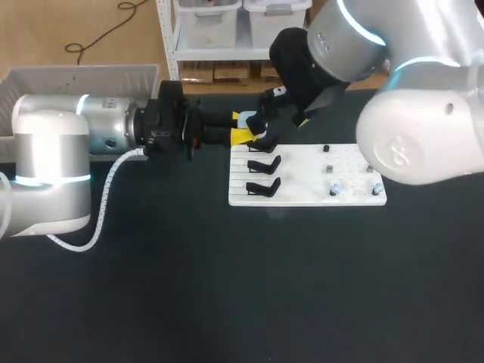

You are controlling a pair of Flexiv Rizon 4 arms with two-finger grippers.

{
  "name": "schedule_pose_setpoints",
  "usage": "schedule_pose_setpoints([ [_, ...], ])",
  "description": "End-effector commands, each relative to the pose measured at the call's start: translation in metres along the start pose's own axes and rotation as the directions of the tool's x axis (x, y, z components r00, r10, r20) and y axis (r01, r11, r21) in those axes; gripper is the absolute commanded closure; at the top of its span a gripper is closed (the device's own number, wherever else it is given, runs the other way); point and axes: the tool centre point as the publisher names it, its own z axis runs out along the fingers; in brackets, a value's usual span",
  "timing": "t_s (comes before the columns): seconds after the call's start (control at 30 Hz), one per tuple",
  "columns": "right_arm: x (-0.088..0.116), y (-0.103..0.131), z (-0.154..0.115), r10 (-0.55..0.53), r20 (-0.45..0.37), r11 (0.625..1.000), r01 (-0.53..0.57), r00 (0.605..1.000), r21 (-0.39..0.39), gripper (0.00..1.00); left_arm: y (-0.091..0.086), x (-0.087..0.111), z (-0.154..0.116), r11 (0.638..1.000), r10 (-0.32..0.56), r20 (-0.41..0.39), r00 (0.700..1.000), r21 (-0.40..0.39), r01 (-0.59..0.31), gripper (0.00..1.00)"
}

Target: Pick up each earbud case from the left stands, insert the matching earbuds, close the lid, and place the case in the box.

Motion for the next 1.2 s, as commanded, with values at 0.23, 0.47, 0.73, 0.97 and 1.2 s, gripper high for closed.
schedule_pose_setpoints([
  [0.23, -0.006, -0.006, 0.008, 0.016, -0.017, 1.000, -0.016, 1.000, 0.015, 0.00, 0.001, 0.001, 0.000, 1.000, 0.002, 0.003, 1.000, 0.000, -0.002, 1.00],
  [0.47, -0.008, -0.011, 0.008, 0.029, -0.013, 0.999, -0.029, 0.999, 0.022, 0.00, 0.001, 0.001, 0.000, 1.000, 0.002, 0.003, 1.000, 0.000, -0.002, 1.00],
  [0.73, -0.009, -0.014, 0.007, 0.042, -0.001, 0.999, -0.042, 0.999, 0.032, 0.00, 0.001, 0.001, 0.000, 1.000, 0.002, 0.003, 1.000, 0.000, -0.002, 1.00],
  [0.97, -0.011, -0.018, 0.007, 0.050, 0.005, 0.997, -0.050, 0.999, 0.058, 0.00, 0.001, 0.001, 0.000, 1.000, 0.002, 0.003, 1.000, 0.000, -0.002, 1.00],
  [1.2, -0.016, -0.025, 0.003, 0.063, 0.023, 0.995, -0.064, 0.998, 0.074, 0.00, 0.001, 0.001, 0.000, 1.000, 0.002, 0.003, 1.000, 0.000, -0.002, 1.00],
])
